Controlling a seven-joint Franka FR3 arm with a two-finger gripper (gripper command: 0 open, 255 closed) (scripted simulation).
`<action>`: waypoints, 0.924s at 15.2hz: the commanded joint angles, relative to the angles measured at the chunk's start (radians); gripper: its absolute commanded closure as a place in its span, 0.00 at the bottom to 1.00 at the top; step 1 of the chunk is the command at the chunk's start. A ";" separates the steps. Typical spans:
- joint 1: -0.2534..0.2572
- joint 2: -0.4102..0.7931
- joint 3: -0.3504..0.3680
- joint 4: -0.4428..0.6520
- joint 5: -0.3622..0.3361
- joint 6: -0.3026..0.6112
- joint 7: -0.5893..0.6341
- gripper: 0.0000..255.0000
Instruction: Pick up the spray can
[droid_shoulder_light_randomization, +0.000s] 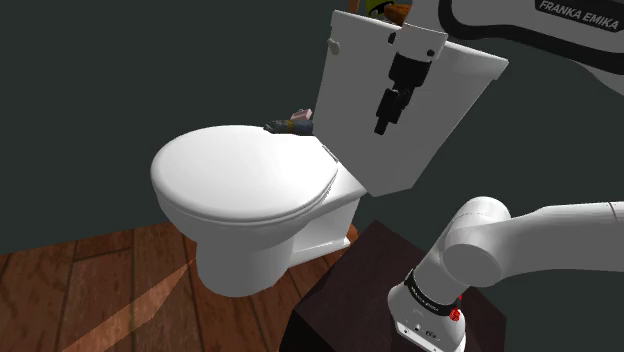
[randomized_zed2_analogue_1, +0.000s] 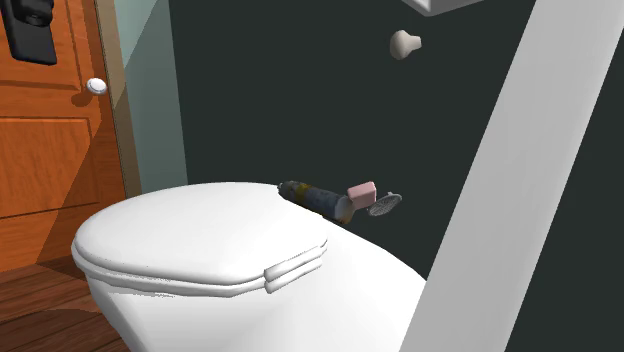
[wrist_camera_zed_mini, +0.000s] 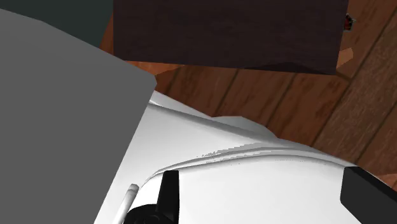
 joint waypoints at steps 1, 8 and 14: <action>0.000 0.000 0.000 0.000 0.000 0.000 0.000 0.00; 0.039 0.174 -0.125 0.011 -0.085 0.196 -0.263 0.00; 0.081 0.366 -0.217 0.081 -0.107 0.350 -0.483 0.00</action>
